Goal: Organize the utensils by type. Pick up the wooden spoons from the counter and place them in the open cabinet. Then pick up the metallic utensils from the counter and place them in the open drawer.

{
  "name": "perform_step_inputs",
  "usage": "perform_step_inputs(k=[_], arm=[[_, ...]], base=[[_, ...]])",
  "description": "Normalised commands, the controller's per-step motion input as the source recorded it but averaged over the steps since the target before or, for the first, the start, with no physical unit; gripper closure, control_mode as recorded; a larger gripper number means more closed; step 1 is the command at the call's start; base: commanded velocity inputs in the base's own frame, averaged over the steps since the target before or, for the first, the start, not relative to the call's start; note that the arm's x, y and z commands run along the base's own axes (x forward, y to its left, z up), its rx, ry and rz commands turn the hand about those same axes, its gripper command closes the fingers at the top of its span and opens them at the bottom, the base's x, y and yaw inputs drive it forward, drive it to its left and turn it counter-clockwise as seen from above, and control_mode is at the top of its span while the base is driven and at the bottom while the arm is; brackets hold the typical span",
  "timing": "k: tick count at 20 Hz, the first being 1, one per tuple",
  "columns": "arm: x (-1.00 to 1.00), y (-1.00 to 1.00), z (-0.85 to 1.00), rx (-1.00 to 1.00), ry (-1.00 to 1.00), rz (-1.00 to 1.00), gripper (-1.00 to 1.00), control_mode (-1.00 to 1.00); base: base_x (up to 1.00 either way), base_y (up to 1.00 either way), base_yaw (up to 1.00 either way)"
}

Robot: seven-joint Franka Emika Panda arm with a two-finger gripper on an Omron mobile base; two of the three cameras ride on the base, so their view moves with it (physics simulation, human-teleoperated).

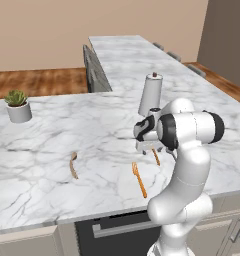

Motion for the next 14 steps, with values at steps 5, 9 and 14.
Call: perform_step_inputs(k=[5, 9, 14], arm=[[-0.01, -0.07, -0.25, 0.0, 0.0, 0.0, 1.0, -1.0], [-0.01, -0.11, -0.03, 0.0, 0.0, 0.06, 1.0, -1.0], [-0.08, -0.1, 0.32, 0.01, 0.0, 0.13, 1.0, -1.0]], base=[[0.0, 0.0, 0.0], [0.0, 0.0, 0.0], [0.0, 0.0, 0.0]])
